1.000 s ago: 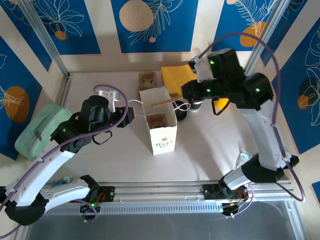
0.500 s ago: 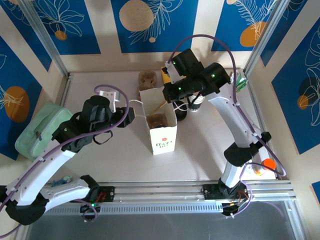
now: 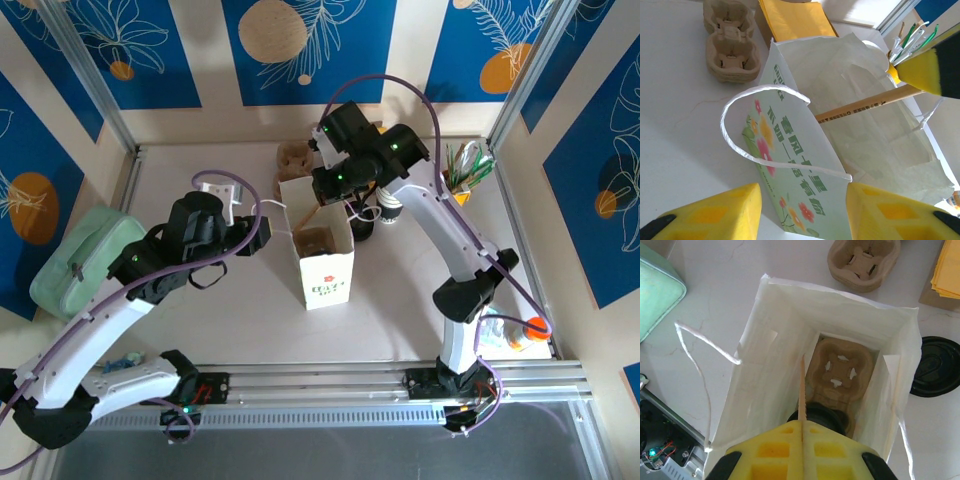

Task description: Pack the takeout coffee

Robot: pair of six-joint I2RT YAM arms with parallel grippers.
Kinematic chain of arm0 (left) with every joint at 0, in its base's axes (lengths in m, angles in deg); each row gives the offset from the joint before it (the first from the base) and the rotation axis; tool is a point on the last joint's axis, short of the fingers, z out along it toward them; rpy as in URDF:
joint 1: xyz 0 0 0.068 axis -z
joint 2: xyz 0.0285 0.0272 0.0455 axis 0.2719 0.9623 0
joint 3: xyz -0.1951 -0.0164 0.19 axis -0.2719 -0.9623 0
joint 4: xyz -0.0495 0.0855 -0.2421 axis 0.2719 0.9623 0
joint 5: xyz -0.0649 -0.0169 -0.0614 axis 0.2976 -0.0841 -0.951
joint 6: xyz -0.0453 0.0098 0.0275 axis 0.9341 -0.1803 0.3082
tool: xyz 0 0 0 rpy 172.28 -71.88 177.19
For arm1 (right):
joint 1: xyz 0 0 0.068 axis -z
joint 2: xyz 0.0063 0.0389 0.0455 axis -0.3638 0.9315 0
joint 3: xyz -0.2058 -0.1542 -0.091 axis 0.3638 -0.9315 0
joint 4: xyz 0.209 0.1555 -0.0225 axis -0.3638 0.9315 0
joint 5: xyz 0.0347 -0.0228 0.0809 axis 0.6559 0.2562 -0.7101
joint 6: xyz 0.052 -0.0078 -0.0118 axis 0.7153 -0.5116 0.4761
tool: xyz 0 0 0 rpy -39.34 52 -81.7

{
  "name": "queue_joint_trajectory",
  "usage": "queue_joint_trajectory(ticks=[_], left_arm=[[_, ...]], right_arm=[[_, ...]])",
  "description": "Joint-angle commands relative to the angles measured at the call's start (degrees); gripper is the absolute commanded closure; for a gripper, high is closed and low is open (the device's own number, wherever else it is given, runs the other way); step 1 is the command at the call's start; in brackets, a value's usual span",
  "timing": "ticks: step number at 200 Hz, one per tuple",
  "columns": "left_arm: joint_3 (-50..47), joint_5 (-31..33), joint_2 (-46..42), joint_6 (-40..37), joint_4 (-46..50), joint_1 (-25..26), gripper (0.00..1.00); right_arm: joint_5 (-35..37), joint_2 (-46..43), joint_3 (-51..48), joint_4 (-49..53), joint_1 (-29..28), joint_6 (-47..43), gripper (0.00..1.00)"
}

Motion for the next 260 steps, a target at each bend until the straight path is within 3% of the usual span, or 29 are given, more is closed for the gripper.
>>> queue_joint_trajectory(ticks=[1,40,96,127,169,218,260], left_arm=[[-0.7,0.2,-0.3,0.3,-0.2,-0.5,0.52],[-1.1,0.0,-0.4,0.4,-0.3,-0.5,0.52],[0.1,-3.5,2.6,1.2,-0.8,-0.4,0.52],[1.8,-4.4,6.2,2.5,-0.5,0.4,0.52],[4.9,-3.1,10.1,2.7,-1.1,3.2,0.51],[7.8,-1.8,14.7,3.1,-0.9,4.6,0.50],[10.5,0.2,18.0,3.7,0.9,4.9,0.52]], right_arm=[[0.2,2.4,1.8,-0.5,-0.3,-0.1,1.00],[-2.1,6.5,4.4,0.6,-0.4,1.0,1.00],[-1.4,7.2,7.7,1.4,-0.6,1.7,0.67],[0.8,4.5,8.0,1.2,-0.4,1.5,0.57],[2.9,-1.5,3.1,-2.5,1.6,1.2,0.51],[5.6,-7.5,-6.9,-12.8,8.2,1.6,0.46],[9.4,-4.3,-10.4,-23.4,14.0,1.2,0.45]])
